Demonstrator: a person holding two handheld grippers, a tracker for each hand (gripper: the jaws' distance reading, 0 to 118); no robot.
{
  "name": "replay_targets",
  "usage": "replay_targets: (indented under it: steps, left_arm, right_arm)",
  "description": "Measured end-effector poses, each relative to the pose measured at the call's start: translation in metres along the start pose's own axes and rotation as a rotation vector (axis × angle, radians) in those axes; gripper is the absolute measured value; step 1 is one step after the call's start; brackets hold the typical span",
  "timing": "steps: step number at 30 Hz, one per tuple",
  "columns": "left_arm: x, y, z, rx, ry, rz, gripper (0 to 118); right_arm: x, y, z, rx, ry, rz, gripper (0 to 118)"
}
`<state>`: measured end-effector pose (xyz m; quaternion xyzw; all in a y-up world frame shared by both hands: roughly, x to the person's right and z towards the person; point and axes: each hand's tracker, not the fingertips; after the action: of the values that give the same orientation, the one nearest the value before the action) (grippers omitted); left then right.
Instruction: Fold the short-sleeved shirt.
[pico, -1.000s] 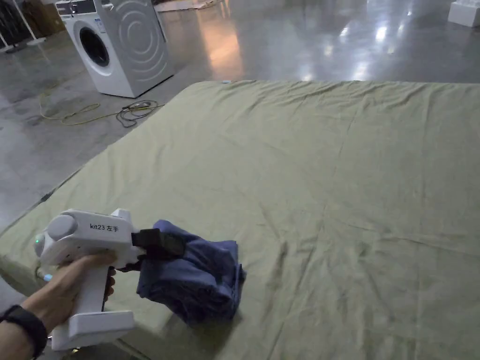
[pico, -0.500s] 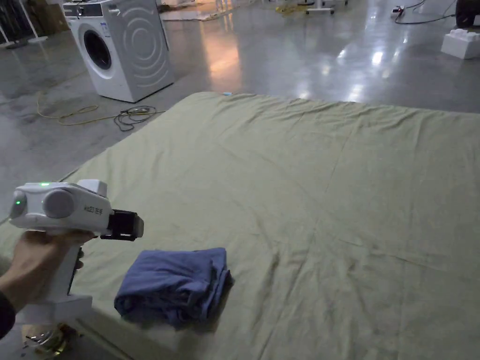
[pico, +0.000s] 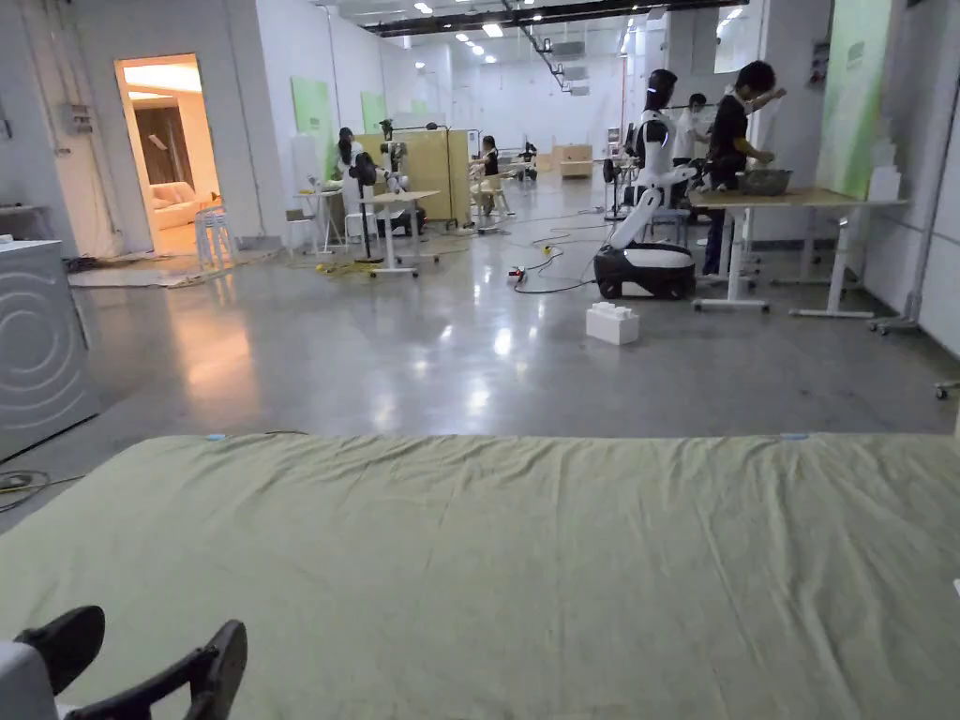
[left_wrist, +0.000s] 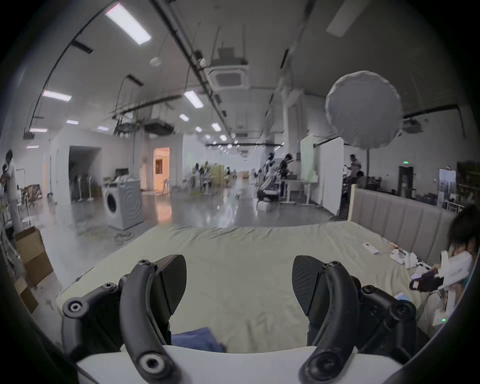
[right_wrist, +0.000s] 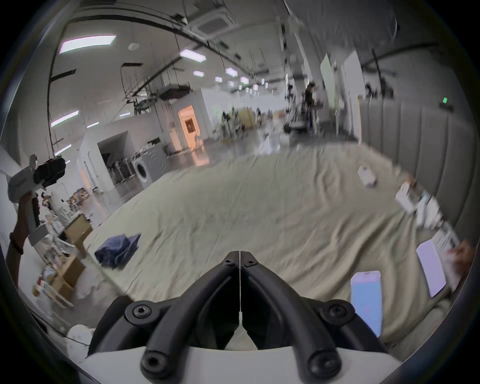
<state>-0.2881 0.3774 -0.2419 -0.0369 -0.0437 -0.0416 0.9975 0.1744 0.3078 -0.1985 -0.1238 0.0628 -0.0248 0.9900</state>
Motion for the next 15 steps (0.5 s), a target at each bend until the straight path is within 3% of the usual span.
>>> replay_targets:
  steps: [3, 8, 9, 10, 11, 15]
  left_arm:
    - [0.040, -0.017, 0.007, -0.012, 0.034, -0.035, 85]
    - [0.072, -0.024, 0.035, -0.061, 0.024, -0.043, 75]
    - [0.076, -0.026, 0.039, -0.071, 0.031, -0.045, 64]
    - [0.072, -0.024, 0.046, -0.054, 0.028, -0.032, 44]
    - [0.069, -0.024, 0.050, -0.056, 0.004, -0.030, 12]
    - [0.064, -0.023, 0.057, -0.070, 0.036, -0.059, 0]
  right_arm:
    - [-0.004, 0.012, 0.017, 0.090, -0.026, 0.048, 0]
    - [-0.008, 0.011, 0.033, 0.120, -0.040, 0.042, 0]
    - [-0.009, 0.010, 0.035, 0.123, -0.048, 0.050, 0]
    - [-0.010, 0.010, 0.037, 0.131, -0.050, 0.061, 0]
    - [-0.010, 0.009, 0.038, 0.131, -0.045, 0.064, 0]
    - [-0.010, 0.002, 0.039, 0.109, -0.038, 0.037, 0]
